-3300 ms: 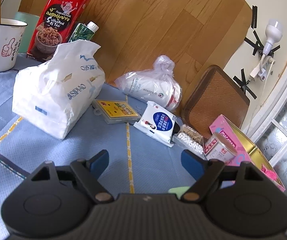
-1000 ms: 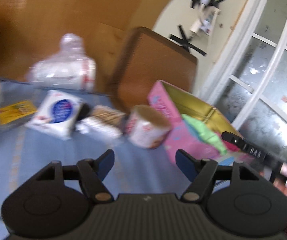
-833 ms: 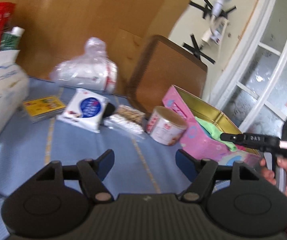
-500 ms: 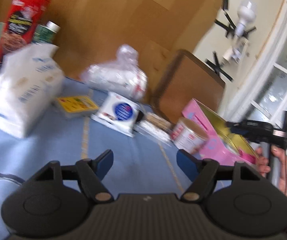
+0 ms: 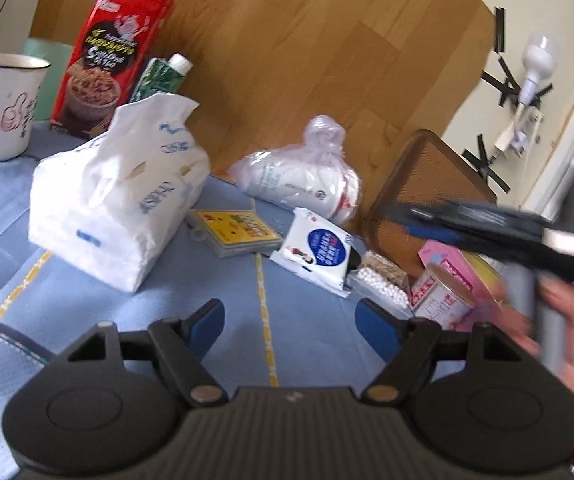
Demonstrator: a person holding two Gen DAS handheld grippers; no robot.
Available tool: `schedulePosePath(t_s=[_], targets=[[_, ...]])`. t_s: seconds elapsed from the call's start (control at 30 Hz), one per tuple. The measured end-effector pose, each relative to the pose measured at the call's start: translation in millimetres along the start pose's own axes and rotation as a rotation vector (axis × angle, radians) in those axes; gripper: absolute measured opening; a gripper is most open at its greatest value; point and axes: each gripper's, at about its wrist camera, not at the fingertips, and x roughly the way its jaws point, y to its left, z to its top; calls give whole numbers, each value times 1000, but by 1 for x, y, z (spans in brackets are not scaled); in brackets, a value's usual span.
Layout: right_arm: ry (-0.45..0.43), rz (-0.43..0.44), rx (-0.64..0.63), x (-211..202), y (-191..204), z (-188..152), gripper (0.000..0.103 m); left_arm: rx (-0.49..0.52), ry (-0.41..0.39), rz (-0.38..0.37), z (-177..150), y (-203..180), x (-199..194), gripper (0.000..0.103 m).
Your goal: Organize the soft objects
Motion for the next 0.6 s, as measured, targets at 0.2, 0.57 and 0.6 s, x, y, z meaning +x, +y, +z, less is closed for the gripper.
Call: schedulePosePath(t_s=[0.2, 0.57, 0.6], targets=[[157, -54, -8, 92, -3, 23, 57, -8, 0, -24, 1, 2, 0, 75], [333, 74, 11, 100, -21, -1, 61, -23, -22, -39, 3, 4, -2, 78], [334, 98, -4, 89, -17, -7, 61, -26, -29, -37, 3, 4, -4, 78]])
